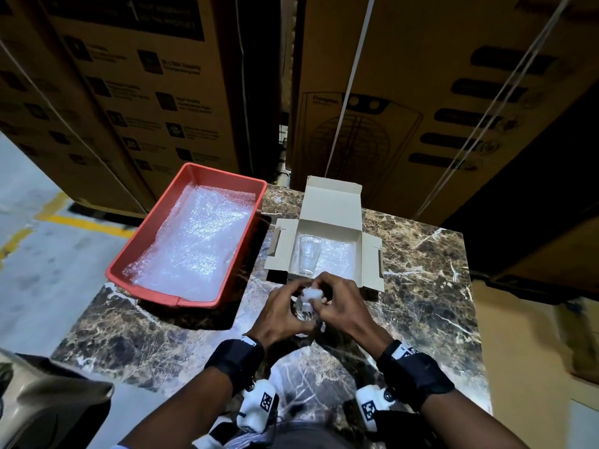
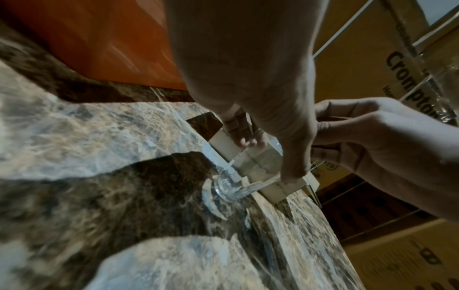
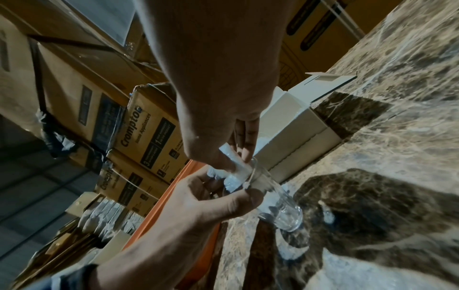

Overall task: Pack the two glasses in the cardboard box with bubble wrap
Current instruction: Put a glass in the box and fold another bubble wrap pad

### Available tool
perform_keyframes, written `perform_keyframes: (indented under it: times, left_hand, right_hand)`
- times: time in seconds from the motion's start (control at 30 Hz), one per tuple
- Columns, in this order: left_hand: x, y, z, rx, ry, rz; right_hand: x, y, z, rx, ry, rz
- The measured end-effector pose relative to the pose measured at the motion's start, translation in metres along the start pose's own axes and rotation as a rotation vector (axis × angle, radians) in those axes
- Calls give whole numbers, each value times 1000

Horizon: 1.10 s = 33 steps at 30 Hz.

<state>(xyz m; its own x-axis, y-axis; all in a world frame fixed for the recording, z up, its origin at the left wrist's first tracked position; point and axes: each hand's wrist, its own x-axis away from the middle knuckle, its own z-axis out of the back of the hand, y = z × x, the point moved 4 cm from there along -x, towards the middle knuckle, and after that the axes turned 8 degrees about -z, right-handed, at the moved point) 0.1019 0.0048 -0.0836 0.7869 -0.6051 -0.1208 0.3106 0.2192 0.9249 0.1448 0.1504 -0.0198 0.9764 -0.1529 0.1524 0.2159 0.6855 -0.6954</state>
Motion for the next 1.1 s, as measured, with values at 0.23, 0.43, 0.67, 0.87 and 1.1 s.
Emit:
perform_keyframes:
  times: [0.23, 0.43, 0.67, 0.87, 1.1]
  left_hand:
    - [7, -9, 0, 20, 4, 67]
    - [6, -11, 2, 28, 0, 97]
    - [4, -12, 5, 63, -5, 105]
    - [2, -16, 3, 83, -3, 99]
    - [2, -21, 2, 100, -6, 105]
  right_hand:
    - [0, -8, -7, 214, -54, 72]
    - [3, -12, -8, 322, -67, 81]
    - [-15, 6, -27, 542, -129, 2]
    - [-13, -26, -29, 854, -196, -1]
    - [-26, -32, -44, 925, -487, -36]
